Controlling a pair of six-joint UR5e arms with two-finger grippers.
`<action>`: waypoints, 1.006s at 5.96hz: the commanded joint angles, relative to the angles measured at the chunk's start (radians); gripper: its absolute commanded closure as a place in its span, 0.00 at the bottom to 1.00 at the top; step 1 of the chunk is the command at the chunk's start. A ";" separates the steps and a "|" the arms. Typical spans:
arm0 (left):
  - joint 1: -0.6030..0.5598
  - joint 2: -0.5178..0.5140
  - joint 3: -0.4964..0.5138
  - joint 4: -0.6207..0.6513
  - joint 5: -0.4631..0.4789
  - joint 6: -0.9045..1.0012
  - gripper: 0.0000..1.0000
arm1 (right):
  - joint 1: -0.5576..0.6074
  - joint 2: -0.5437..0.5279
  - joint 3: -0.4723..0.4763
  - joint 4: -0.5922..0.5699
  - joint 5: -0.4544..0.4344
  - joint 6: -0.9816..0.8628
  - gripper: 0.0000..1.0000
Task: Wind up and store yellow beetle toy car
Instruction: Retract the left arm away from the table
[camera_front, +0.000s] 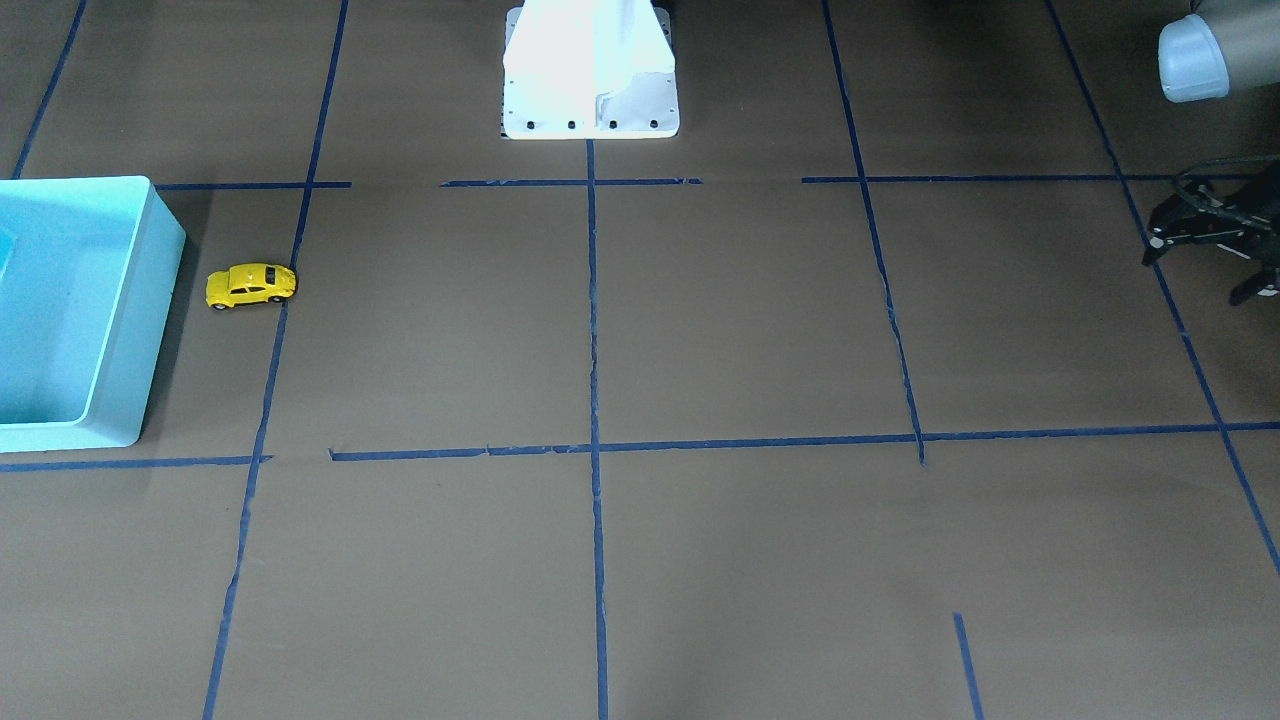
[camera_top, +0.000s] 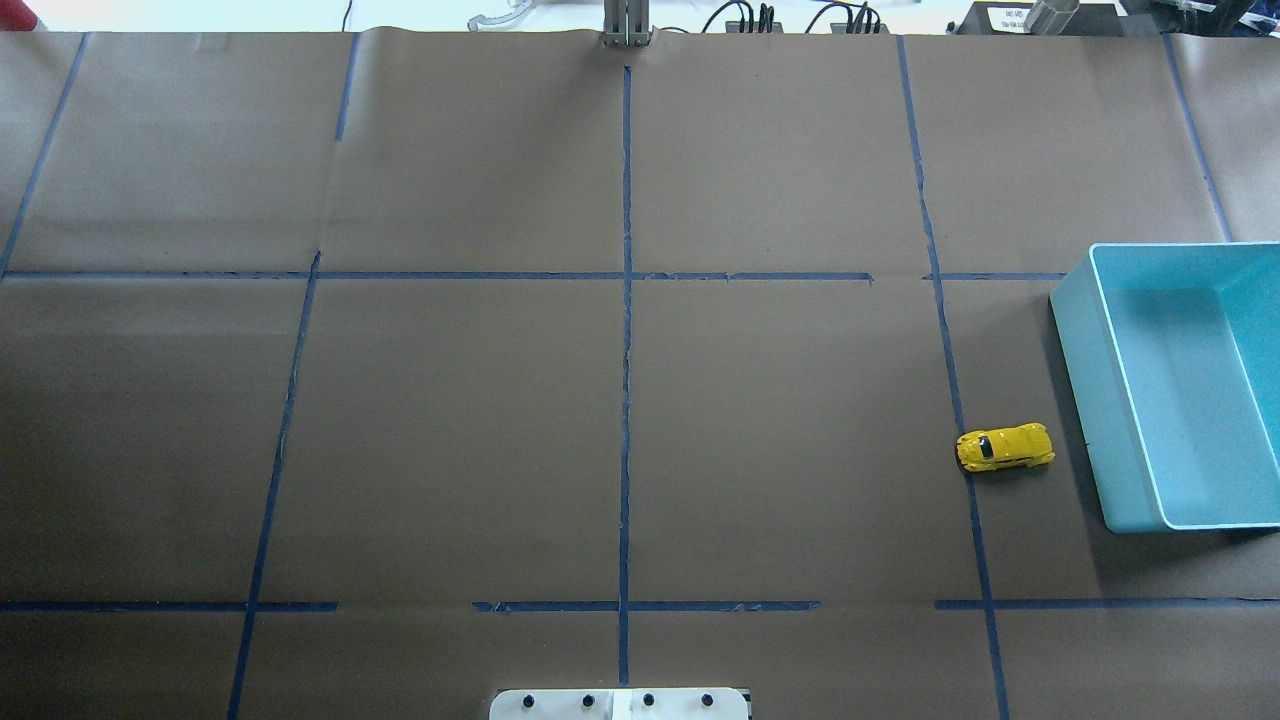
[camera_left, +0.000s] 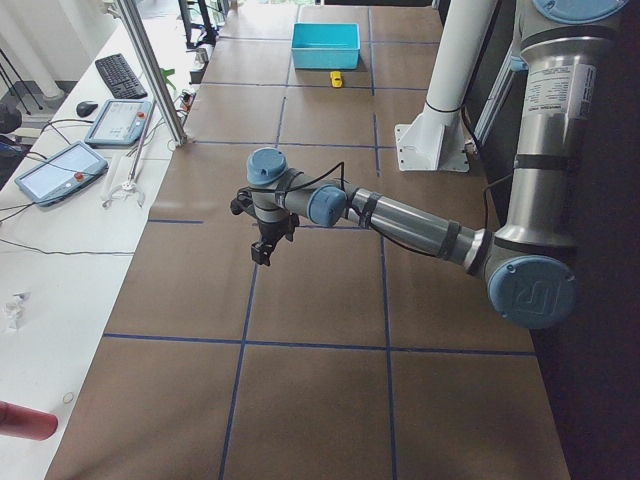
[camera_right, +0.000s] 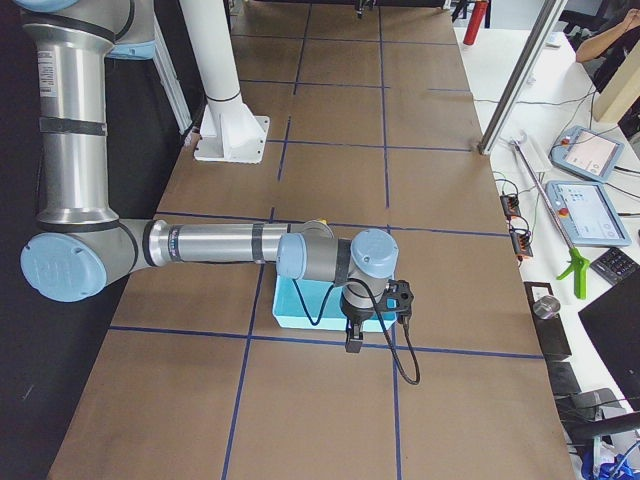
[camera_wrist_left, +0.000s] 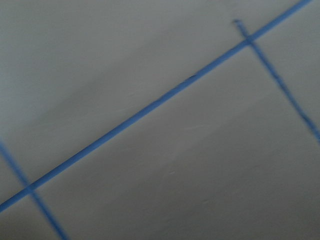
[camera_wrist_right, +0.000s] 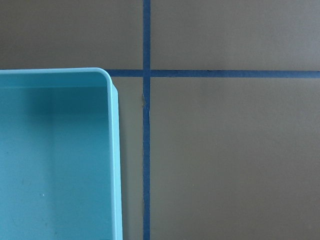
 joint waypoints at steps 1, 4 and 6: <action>-0.085 0.070 0.011 0.005 0.025 -0.005 0.00 | -0.016 0.010 0.045 0.001 0.001 0.003 0.00; -0.209 0.158 0.048 0.077 -0.067 -0.008 0.00 | -0.145 0.008 0.102 0.202 -0.034 -0.002 0.00; -0.246 0.158 0.092 0.087 -0.067 -0.008 0.00 | -0.373 -0.022 0.322 0.193 -0.128 -0.010 0.00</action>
